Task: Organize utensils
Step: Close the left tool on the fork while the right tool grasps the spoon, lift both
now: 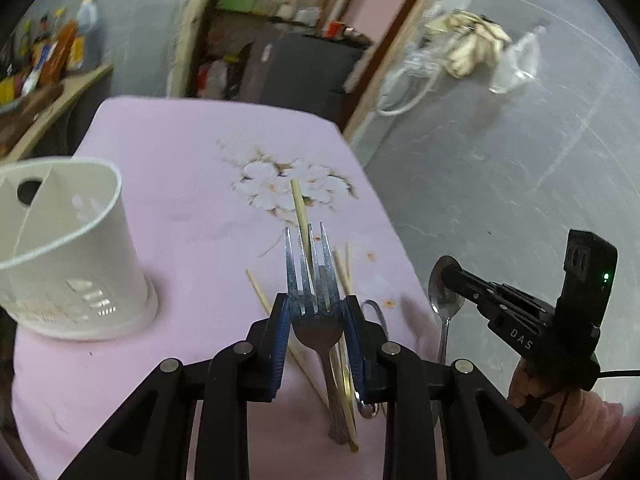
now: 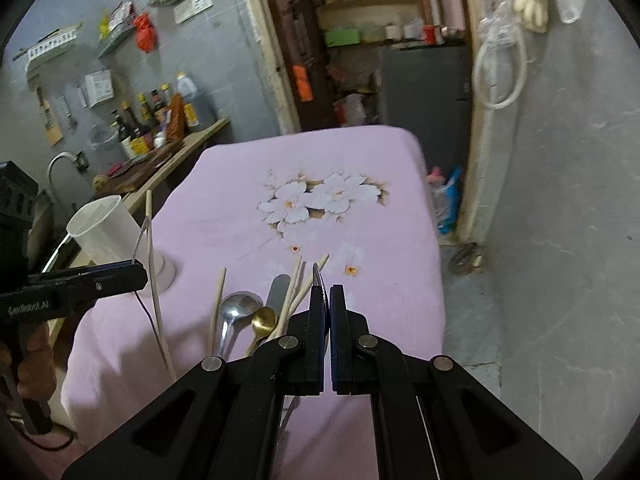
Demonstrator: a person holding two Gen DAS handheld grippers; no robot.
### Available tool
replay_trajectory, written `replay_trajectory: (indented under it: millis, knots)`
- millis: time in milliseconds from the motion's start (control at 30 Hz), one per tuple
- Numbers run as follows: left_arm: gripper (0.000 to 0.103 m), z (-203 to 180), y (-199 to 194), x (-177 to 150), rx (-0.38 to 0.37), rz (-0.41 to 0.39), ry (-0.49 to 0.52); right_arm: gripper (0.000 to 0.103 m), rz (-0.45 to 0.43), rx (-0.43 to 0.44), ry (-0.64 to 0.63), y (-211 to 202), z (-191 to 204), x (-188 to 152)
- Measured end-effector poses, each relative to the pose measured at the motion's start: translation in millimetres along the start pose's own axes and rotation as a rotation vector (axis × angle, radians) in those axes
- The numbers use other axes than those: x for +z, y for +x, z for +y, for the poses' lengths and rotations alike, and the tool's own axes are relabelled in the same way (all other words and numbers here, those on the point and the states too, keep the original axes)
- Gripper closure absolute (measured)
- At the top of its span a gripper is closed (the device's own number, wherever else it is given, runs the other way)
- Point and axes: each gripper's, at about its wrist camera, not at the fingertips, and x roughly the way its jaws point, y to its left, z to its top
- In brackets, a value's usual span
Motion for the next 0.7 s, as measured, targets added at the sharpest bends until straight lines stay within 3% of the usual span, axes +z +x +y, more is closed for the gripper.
replay_trajectory:
  millis: [233,500,633,700]
  knots:
    - [0.079,-1.6,-34.8,6.2,-0.062,-0.036,0.103,0.101,-0.091,-0.114,0.033,-34.7,30.0,-3.6]
    - [0.079,9.9,-83.3,15.2,-0.102,-0.098,0.189,0.101,-0.197,-0.170,0.059,-68.0,69.0,1.9]
    - [0.079,17.6,-86.7,13.6,-0.092,-0.046,0.260,0.101,-0.225,-0.152,0.051,-72.4,93.6,3.8]
    - [0.079,24.6,-86.1,12.6,-0.109,-0.012,0.239,0.101,-0.232,-0.149,0.033,-73.1,106.7,3.8]
